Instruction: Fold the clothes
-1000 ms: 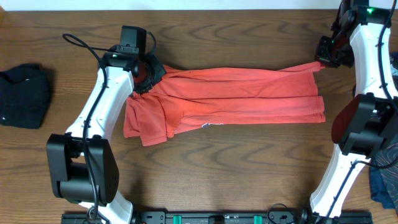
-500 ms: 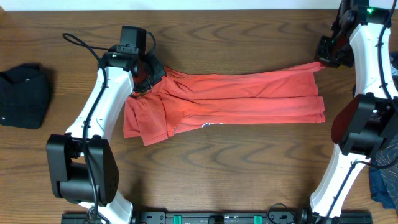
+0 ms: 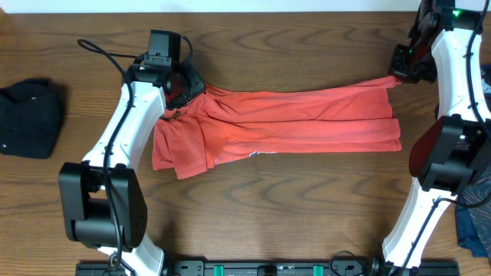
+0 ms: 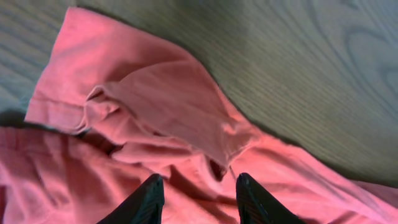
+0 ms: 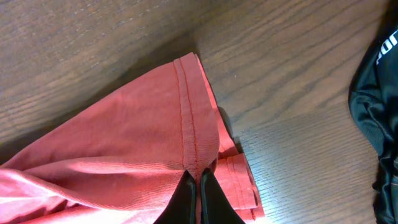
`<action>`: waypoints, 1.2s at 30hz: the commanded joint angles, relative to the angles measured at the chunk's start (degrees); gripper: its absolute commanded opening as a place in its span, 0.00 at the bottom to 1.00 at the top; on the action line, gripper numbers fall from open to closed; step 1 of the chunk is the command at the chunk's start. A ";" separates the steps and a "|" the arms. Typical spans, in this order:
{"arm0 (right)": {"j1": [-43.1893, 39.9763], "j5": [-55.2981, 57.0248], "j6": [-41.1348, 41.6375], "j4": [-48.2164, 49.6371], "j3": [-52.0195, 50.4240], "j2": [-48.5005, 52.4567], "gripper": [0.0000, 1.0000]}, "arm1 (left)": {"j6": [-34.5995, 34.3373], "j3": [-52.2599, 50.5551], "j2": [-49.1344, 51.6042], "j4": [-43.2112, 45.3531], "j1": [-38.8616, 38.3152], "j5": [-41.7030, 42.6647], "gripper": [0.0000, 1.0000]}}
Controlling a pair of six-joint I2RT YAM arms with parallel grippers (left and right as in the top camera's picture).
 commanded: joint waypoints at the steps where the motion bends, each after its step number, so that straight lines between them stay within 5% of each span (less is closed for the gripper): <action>1: 0.39 0.83 -0.42 0.07 1.01 -1.29 0.01 | 0.55 0.68 1.51 1.05 0.04 -0.39 0.40; 22: 0.44 0.83 -0.42 -0.13 1.01 -1.29 0.01 | -1.40 0.68 5.64 5.05 -4.63 0.02 0.35; 26: 0.46 0.83 -0.42 -0.20 1.01 -1.29 0.01 | -1.40 0.68 5.64 4.92 -4.66 0.02 0.08; 36: 0.46 2.05 -0.42 -0.11 1.25 -1.29 0.01 | -1.27 1.49 4.70 3.85 -4.59 -0.42 0.06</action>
